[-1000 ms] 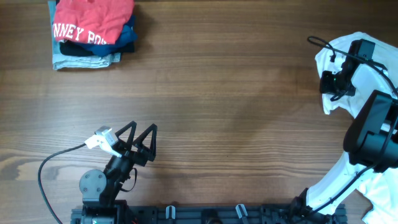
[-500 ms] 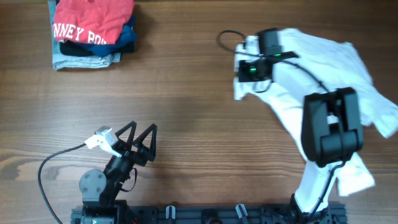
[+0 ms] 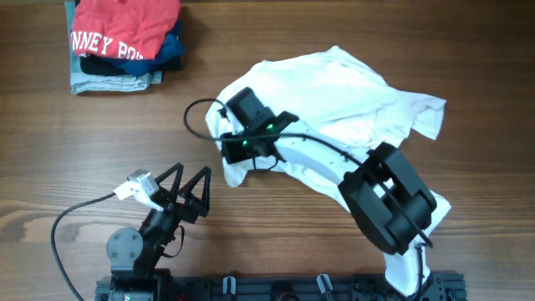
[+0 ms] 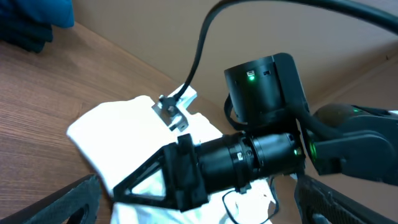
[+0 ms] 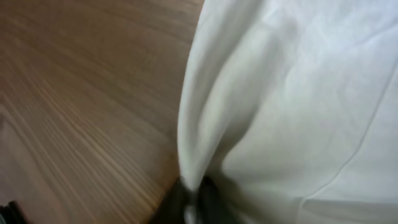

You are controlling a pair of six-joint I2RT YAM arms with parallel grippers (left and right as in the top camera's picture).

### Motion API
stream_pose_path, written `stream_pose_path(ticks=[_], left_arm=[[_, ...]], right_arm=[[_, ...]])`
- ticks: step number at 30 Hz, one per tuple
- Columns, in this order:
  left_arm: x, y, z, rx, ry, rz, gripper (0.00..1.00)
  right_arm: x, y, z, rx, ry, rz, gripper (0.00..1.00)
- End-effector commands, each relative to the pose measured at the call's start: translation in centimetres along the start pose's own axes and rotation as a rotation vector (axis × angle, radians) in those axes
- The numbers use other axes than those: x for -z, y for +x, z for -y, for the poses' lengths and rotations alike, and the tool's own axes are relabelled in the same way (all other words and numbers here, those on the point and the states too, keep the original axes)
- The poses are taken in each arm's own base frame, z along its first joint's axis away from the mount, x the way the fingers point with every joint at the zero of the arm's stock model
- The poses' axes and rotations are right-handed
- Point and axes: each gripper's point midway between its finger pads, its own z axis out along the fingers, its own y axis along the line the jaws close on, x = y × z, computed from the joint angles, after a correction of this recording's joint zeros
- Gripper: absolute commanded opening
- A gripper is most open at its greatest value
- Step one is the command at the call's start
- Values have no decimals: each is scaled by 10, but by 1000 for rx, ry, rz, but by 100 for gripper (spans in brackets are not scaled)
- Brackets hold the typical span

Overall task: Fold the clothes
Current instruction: 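Drag the white T-shirt leftward to the table center with right gripper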

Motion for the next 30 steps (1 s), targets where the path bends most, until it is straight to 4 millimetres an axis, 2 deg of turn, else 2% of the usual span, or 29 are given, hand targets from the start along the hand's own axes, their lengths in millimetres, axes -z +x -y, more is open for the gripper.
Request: stream_pose_path(ticks=[1,2,4,6,7,8,9,10,11,12,14,16,18,19,21,23,30], left_arm=[[0,1,1,4,9,-2,100],[0,1,1,4,9,-2,100],[0,1,1,4,9,-2,100],[0,1,1,4,9,-2,100],[0,1,1,4,9,-2,100],[0,1,1,4,9,-2,100],[0,1,1,4,9,-2,100],[0,1,1,4,9,-2,100],[0,1,1,4,10,-2,100],[0,1,1,4,9,-2,100],[0,1,1,4,10,-3,100],[0,1,1,4,10,-2,100],[0,0,2,0,14,4,100],[0,-2,2,-2,12,12,100],[0,3,0,8,9,-12,100],[-1,5,-1,12,5,-21,100],[-1,5,-1,12,4,-20,100]], right_arm=[[1,-16,14,-30,32,38,74],[12,-27,22,-55,42,51,87],[36,-44,35,-102,61,73,92],[79,-67,51,-159,81,118,95],[114,-81,60,-191,91,166,99],[142,-89,68,-211,104,210,99],[178,-95,80,-244,129,267,100],[210,-94,91,-277,156,310,100],[253,-85,105,-339,202,355,100],[269,-79,110,-361,219,369,100],[311,-49,113,-442,227,369,100],[325,-16,100,-487,190,299,100],[327,25,93,-539,215,177,100],[326,51,93,-629,248,90,99],[339,93,117,-883,472,34,99],[354,109,134,-1012,621,84,100],[357,112,130,-1033,609,107,100]])
